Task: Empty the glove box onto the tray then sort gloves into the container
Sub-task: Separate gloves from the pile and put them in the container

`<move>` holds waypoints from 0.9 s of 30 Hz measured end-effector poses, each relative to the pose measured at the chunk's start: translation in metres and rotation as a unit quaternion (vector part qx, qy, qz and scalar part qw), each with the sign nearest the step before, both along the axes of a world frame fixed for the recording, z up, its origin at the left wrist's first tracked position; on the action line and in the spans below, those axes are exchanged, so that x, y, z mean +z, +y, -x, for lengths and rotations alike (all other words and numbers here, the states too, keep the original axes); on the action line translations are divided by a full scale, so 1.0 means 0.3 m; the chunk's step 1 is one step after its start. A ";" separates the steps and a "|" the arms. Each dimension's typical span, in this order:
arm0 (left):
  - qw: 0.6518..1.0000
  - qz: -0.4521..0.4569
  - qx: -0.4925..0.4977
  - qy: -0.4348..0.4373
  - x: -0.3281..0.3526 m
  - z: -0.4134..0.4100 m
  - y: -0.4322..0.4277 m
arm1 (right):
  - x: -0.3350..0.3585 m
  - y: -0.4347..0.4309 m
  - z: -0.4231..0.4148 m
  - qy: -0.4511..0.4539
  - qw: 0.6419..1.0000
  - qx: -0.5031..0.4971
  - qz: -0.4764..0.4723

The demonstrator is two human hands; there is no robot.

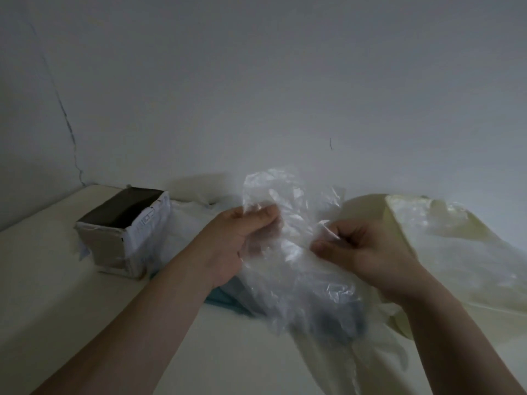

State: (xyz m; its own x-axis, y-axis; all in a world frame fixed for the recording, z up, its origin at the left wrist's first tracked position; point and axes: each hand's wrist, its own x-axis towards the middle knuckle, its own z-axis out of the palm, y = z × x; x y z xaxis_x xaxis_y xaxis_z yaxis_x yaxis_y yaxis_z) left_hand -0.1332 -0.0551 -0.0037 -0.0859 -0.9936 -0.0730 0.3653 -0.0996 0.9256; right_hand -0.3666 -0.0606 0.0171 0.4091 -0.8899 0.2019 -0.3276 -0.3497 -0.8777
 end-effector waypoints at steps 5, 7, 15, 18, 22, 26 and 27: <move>0.994 -0.006 0.081 -0.070 -0.017 0.004 -0.011 | -0.008 -0.009 -0.009 -0.004 0.998 -0.055 0.029; 0.990 -0.008 0.096 -0.101 -0.025 0.022 -0.008 | 0.002 -0.002 -0.013 -0.020 0.997 -0.051 0.045; 0.984 -0.037 0.025 -0.171 -0.004 0.022 0.015 | -0.090 -0.012 -0.076 -0.076 0.990 -0.104 -0.059; 0.977 -0.027 0.068 -0.201 0.016 -0.021 0.011 | -0.140 -0.046 -0.064 -0.051 0.984 -0.164 -0.037; 0.977 0.010 0.126 -0.170 0.075 -0.093 0.022 | -0.168 -0.060 -0.060 0.054 0.979 -0.195 0.012; 0.952 0.073 0.215 -0.204 0.128 -0.141 0.061 | -0.169 -0.061 -0.062 0.101 0.970 -0.219 0.029; 0.943 0.088 0.237 -0.217 0.142 -0.147 0.074 | -0.163 -0.059 -0.062 0.109 0.968 -0.225 0.038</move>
